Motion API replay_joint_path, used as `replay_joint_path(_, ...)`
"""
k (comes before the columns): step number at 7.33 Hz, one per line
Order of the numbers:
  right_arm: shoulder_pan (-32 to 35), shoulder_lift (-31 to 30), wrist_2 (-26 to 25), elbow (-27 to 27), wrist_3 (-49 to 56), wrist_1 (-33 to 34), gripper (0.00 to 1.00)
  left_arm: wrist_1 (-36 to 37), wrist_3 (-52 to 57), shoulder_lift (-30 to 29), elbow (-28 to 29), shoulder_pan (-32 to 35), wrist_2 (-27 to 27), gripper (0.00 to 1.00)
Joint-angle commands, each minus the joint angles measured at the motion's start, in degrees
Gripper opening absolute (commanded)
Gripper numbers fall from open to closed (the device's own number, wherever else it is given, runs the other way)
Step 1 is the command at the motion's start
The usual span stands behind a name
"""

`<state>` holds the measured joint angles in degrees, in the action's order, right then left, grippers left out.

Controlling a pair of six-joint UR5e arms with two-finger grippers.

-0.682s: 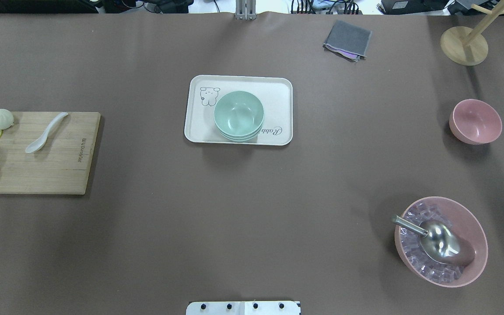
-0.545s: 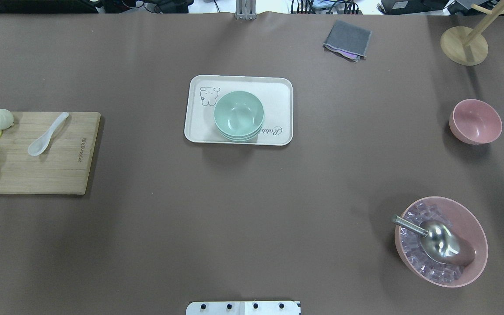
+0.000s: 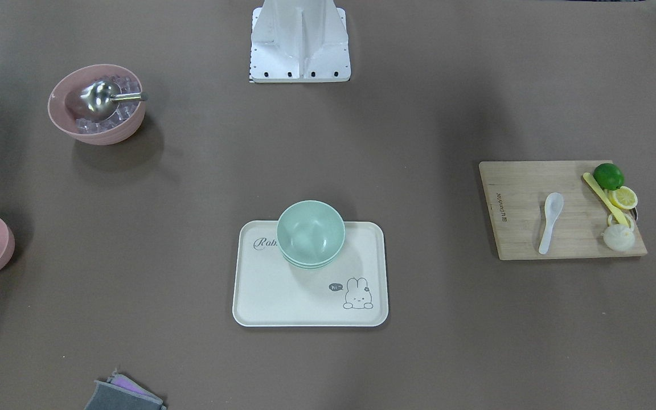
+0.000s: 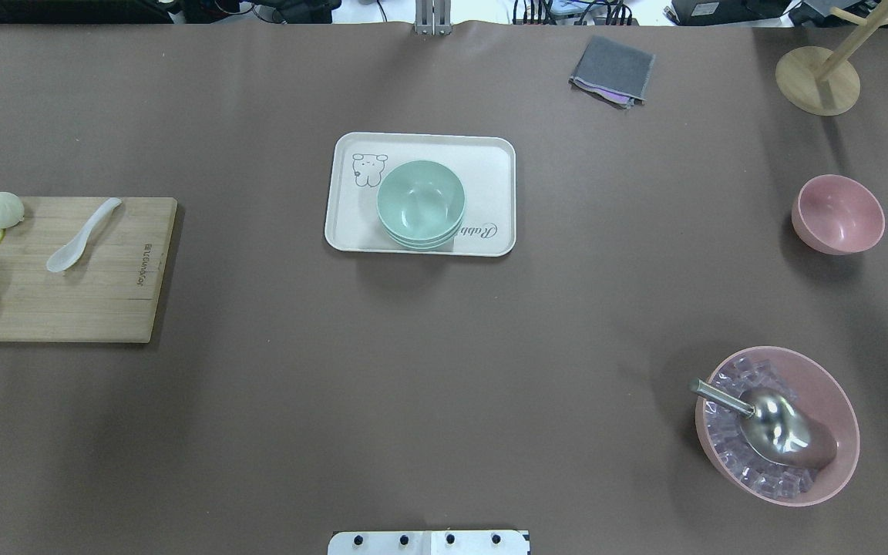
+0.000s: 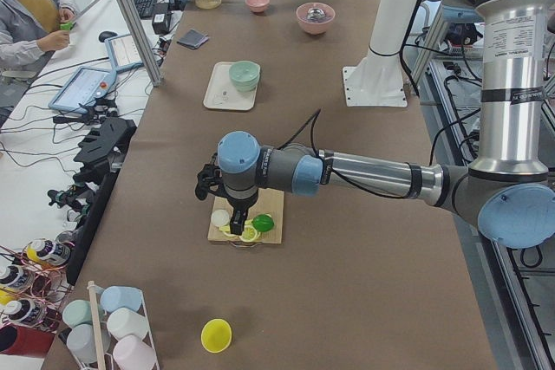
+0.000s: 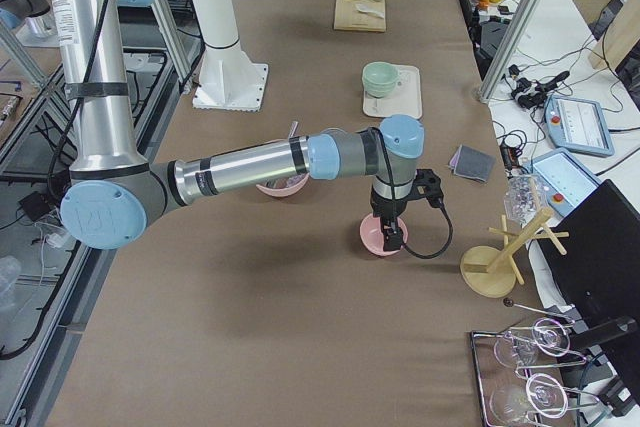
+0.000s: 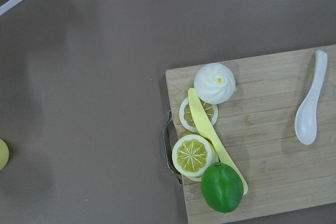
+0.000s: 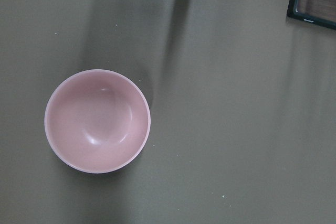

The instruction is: Stack pink bowl on green and place spoon

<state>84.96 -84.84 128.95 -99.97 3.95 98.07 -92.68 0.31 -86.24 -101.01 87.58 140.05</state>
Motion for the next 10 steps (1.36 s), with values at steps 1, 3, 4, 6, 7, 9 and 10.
replay_joint_path(1, 0.0, -0.6, 0.1, -0.1, 0.0, 0.1, 1.00, 0.0, -2.7, 0.1, -0.2, 0.0, 0.8, 0.98)
replay_joint_path(3, 0.0, -3.0, 0.3, -0.6, -0.1, -4.4, 1.00, -1.3, -6.1, -0.2, -0.5, -0.2, 0.3, 0.98)
replay_joint_path(4, 0.0, -4.9, 0.4, -0.9, -0.2, -7.9, 1.00, -1.4, -6.5, 0.1, -1.4, 0.0, 0.7, 0.98)
replay_joint_path(6, 0.0, -6.1, 1.0, -0.8, -0.3, -10.5, 1.00, -1.6, -6.3, 0.2, -1.7, -0.2, 0.6, 0.98)
replay_joint_path(7, 0.0, -6.4, 1.0, -0.9, -0.3, -10.5, 1.00, -3.7, -6.5, 0.6, -1.6, -0.2, 0.6, 0.98)
replay_joint_path(9, -0.1, -6.5, 2.5, -0.8, -0.3, -10.5, 1.00, -7.2, -6.6, 1.4, -0.7, -0.4, 0.1, 0.97)
replay_joint_path(10, -0.7, -6.3, 2.9, -0.5, -1.0, -10.6, 1.00, -7.6, -6.6, 1.3, -0.8, -0.5, 0.1, 0.97)
